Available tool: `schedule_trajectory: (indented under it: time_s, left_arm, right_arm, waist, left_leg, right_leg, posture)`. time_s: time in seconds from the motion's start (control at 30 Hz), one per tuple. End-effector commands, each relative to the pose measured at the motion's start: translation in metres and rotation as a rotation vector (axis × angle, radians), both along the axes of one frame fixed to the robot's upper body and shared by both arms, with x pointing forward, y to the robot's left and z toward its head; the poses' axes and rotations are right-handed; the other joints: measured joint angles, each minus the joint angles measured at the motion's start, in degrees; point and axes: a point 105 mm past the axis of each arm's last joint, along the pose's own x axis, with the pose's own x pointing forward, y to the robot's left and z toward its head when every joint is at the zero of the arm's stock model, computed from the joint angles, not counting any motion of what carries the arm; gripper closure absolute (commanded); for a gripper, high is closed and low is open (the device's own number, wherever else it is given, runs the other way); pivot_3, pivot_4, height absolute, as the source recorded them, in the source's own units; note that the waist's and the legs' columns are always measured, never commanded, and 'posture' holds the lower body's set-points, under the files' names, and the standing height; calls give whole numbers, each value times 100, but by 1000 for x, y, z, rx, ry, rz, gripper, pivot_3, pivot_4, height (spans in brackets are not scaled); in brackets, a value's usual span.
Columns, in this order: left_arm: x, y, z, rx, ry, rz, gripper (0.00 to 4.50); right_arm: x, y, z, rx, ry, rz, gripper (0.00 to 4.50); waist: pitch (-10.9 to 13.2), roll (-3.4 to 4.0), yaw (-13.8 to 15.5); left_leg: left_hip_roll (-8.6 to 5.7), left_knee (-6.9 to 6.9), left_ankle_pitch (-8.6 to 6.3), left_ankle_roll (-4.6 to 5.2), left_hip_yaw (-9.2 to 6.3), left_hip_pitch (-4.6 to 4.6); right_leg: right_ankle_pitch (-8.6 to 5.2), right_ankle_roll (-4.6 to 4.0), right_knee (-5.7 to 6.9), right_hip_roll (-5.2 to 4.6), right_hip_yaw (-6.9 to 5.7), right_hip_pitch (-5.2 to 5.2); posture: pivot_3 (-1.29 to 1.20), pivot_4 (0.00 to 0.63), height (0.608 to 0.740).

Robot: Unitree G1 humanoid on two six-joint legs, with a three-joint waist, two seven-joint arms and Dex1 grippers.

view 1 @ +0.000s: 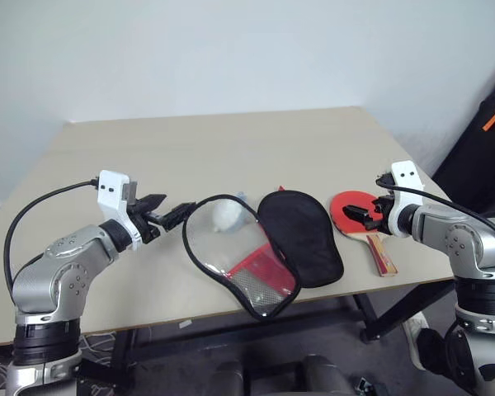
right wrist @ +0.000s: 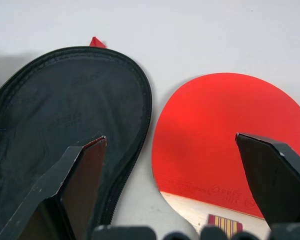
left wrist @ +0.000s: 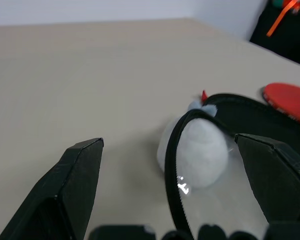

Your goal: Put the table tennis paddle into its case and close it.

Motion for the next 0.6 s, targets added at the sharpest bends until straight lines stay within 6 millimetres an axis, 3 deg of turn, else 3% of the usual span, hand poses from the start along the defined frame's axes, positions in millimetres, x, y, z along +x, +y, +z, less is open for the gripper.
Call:
schedule_trajectory:
  time_s: [0.03,0.3,0.6]
  left_arm:
    - [1,-1,17,41,-52,2,19]
    - [-3,-8,12,73,-49,-3,19]
    - [-6,-1,1,126,-26,2,19]
  right_arm:
    - [6,-8,23,-41,-107,-24,0]
    - [4,-24,14,-65,-61,-80,0]
    - [-12,-53,-36,-98,108,-202,0]
  waist:
    - [0,0,1]
    - [0,-1,3]
    - [0,-4,1]
  left_leg:
    - [0,0,0,0,0,0]
    - [-1,1,0,0,0,0]
    - [-1,6,0,0,0,2]
  right_leg:
    - [0,1,0,0,0,0]
    - [1,2,0,-1,0,1]
    - [-1,-2,0,-1,-1,6]
  posture:
    - [0,0,740]
    - [0,0,740]
    - [0,0,740]
